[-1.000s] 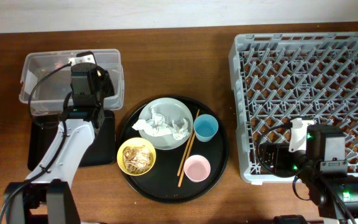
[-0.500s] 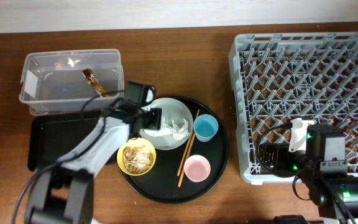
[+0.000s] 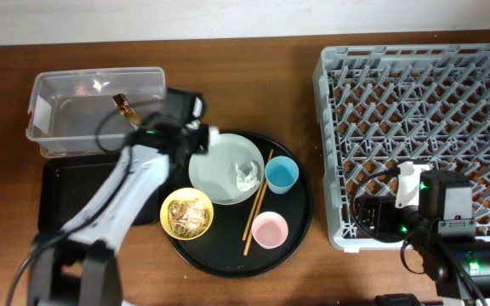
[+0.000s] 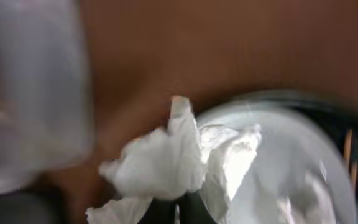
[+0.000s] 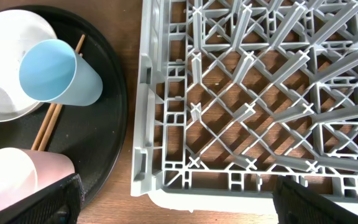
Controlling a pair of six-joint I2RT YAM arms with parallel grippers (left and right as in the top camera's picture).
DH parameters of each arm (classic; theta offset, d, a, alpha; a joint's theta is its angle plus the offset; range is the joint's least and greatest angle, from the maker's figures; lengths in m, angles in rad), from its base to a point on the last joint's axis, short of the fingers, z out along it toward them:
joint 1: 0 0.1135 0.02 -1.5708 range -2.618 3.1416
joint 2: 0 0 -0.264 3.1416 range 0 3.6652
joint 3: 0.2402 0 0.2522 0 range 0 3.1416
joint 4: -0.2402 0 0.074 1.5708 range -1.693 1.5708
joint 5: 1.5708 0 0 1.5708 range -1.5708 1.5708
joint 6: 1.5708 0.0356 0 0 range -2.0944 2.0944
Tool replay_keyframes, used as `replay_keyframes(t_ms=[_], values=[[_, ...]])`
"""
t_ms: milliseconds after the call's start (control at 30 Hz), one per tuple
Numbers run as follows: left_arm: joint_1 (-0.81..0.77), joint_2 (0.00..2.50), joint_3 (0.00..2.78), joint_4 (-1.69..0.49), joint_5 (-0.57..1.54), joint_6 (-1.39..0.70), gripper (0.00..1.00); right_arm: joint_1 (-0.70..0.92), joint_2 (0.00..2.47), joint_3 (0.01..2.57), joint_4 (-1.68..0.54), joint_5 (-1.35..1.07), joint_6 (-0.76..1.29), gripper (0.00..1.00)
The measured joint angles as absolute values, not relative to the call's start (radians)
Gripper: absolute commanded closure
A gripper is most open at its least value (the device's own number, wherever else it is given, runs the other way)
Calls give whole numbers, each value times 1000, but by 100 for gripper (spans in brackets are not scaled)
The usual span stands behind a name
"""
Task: Sort waste into correct bins and load items into the dishwasher rack
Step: 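Grasp the crumpled white tissue with the left gripper and drop it in the bin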
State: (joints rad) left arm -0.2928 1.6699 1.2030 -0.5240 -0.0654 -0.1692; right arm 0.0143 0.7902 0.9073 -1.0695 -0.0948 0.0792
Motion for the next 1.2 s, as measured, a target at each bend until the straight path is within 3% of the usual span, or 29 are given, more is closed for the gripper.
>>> replay_keyframes(t_ms=[133,200,233,267,300,467,600,733,900,967,1000,1200], values=[[-126,1595,1233,-350,-185,-169,96,14,790,907,-1069,-94,79,2],[-69,1599,1232,-302,-200,-171,79,14,790,907,-1069,-95,79,2],[-36,1605,1232,-277,-208,-171,58,14,790,907,-1070,-95,79,2],[-16,1615,1232,-271,-212,-174,44,14,790,907,-1070,-95,79,2],[-2,1633,1232,-268,-215,-172,39,14,790,907,-1070,-95,79,2],[6,1670,1232,-241,-213,-173,40,14,790,907,-1070,-95,79,2],[-50,1668,1234,-341,-62,-173,40,14,790,907,-1069,-95,80,2],[-263,1675,1236,-609,82,-173,39,14,790,907,-1069,-95,79,2],[-457,1833,1236,-634,102,-173,40,14,790,907,-1070,-95,78,2],[-506,1884,1234,-643,106,-173,70,14,790,907,-1070,-95,79,2],[-525,1903,1234,-645,106,-172,98,14,790,907,-1070,-95,80,1],[-529,1909,1238,-702,70,-173,100,14,790,907,-1070,-95,78,2]])
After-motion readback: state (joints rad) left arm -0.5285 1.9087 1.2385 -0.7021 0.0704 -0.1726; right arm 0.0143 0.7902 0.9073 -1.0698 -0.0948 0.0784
